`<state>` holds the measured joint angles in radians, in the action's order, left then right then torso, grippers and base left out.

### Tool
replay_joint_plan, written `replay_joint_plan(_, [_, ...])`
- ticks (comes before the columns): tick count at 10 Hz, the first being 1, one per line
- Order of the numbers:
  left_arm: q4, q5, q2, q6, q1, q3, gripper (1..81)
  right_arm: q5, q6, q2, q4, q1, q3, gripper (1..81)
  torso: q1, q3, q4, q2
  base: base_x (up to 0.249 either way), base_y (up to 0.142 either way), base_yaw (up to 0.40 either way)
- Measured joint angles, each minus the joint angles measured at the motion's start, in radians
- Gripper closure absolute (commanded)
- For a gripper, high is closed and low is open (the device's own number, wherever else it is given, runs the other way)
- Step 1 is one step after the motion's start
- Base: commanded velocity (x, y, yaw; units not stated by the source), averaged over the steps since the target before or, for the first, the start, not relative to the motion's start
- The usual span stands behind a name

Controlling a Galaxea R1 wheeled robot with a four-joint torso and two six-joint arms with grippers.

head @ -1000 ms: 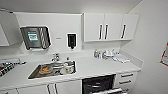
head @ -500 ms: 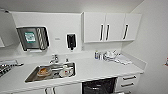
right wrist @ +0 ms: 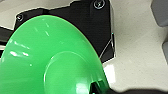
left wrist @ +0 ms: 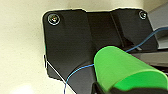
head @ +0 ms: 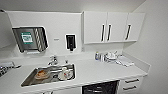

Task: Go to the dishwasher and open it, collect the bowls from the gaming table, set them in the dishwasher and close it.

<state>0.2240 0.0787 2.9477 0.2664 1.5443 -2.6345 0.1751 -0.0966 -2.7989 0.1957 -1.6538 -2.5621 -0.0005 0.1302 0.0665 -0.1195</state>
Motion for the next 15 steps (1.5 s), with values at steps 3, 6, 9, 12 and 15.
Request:
replay_joint_plan(3, [0.0, 0.0, 0.006, 0.0, 0.0, 0.0, 81.1, 0.0, 0.0, 0.0, 0.0, 0.001, -0.003, 81.1, 0.0, 0.0, 0.0, 0.0, 0.113, 0.0, 0.0])
replay_joint_plan(6, [0.0, 0.0, 0.005, 0.0, 0.0, 0.0, 81.1, 0.0, 0.0, 0.0, 0.0, 0.0, -0.003, 81.1, 0.001, 0.0, 0.0, 0.0, 0.053, 0.0, 0.0])
replay_joint_plan(9, [0.0, 0.0, 0.003, 0.0, 0.0, 0.0, 81.1, 0.0, 0.0, -0.003, 0.0, 0.003, -0.003, 81.1, 0.001, 0.0, 0.0, 0.0, 0.0, 0.0, 0.0])
replay_joint_plan(12, [0.0, -0.001, 0.003, 0.0, 0.003, 0.001, 81.1, 0.0, 0.0, -0.002, 0.0, 0.001, 0.002, 81.1, 0.001, 0.0, 0.0, 0.0, 0.0, 0.0, 0.0])
replay_joint_plan(15, [0.001, 0.0, -0.009, 0.0, 0.002, 0.05, 81.1, 0.0, -0.001, 0.013, 0.0, 0.003, 0.049, 81.1, 0.001, 0.0, 0.0, 0.0, 0.0, 0.0, 0.0])
